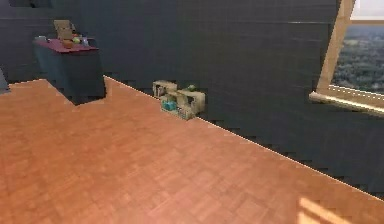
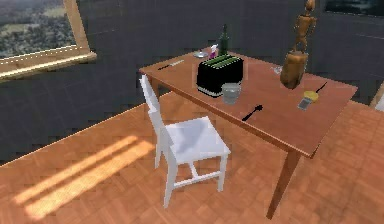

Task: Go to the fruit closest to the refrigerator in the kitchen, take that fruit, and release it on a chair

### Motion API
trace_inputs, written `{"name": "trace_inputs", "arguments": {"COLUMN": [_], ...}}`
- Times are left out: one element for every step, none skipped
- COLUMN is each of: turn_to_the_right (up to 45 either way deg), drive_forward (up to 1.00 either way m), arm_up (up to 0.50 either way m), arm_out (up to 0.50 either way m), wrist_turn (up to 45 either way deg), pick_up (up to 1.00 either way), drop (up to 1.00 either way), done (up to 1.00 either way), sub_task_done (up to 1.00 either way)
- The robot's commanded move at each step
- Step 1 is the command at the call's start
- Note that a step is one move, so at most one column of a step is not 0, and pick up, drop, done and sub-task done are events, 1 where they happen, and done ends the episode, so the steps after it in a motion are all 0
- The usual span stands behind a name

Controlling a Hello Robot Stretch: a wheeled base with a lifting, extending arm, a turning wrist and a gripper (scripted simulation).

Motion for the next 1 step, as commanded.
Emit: {"name": "trace_inputs", "arguments": {"turn_to_the_right": [3.0], "drive_forward": [0.0], "arm_up": [0.0], "arm_out": [0.0], "wrist_turn": [0.0], "pick_up": [0.0], "drop": [0.0], "done": [0.0], "sub_task_done": [0.0]}}
